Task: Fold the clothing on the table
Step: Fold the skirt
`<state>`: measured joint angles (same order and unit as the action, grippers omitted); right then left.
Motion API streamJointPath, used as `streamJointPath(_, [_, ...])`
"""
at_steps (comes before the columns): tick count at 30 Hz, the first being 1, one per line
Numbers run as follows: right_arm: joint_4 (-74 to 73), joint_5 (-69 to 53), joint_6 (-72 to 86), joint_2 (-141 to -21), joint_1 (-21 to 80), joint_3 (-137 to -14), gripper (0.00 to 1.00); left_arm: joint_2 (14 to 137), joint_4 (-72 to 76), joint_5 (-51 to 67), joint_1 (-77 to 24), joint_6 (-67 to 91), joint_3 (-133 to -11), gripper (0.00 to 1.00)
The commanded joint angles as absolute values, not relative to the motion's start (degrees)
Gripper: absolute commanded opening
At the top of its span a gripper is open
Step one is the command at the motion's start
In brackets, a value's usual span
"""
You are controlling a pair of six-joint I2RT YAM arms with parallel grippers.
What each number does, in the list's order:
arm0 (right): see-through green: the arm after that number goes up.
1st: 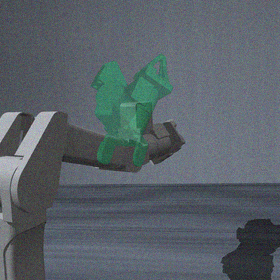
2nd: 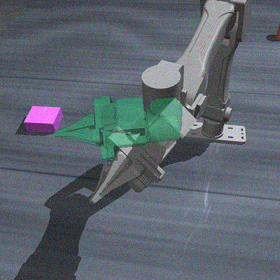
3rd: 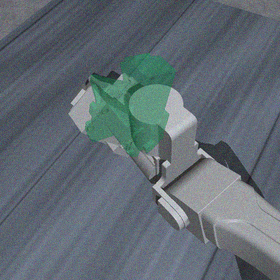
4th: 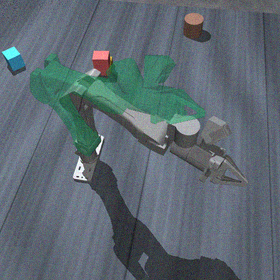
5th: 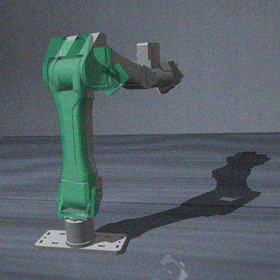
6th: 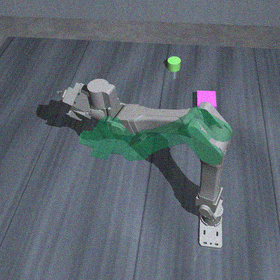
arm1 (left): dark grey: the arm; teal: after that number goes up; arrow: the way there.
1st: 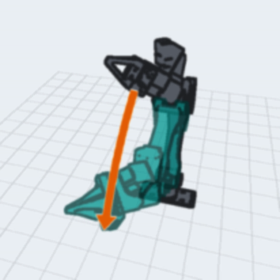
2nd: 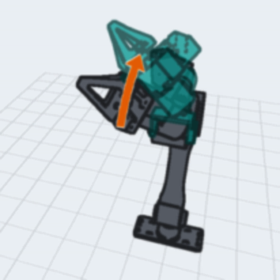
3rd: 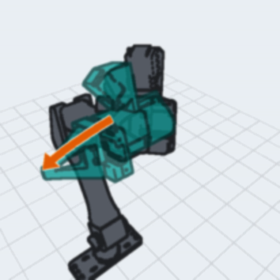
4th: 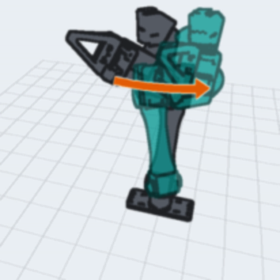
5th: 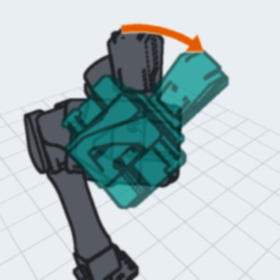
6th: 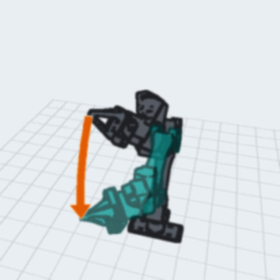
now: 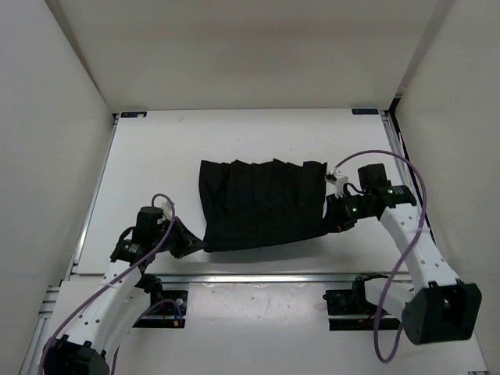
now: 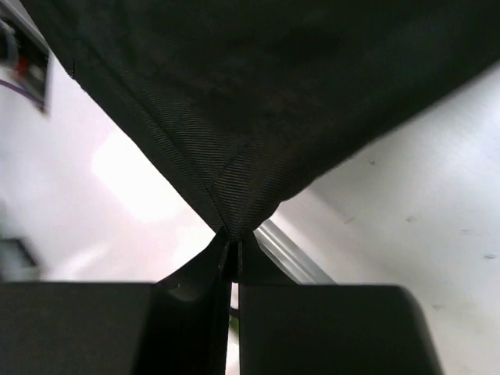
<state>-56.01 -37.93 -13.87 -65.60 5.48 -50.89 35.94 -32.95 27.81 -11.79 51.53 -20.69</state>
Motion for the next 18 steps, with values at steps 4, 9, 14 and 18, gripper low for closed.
streamJointPath(4, [-57.2,-29.8,-13.9,-62.8,10.5,-54.9,0.0,33.4,-40.8,24.1,-19.5,52.3,-27.1,0.0])
streamJointPath(9, [-59.7,-41.4,-20.6,-63.5,-1.5,-57.2,0.0,32.2,-37.9,25.6,-18.2,52.5,-33.5,0.0])
streamJointPath(14, [-58.4,-43.6,-17.1,-68.6,-0.4,-60.5,0.0,35.4,-27.8,35.0,-9.6,58.3,-33.4,0.0])
streamJointPath(18, [-54.4,-47.1,-14.2,-74.7,-1.9,-66.4,0.0,43.4,-15.9,30.5,-11.7,64.0,-36.5,0.0])
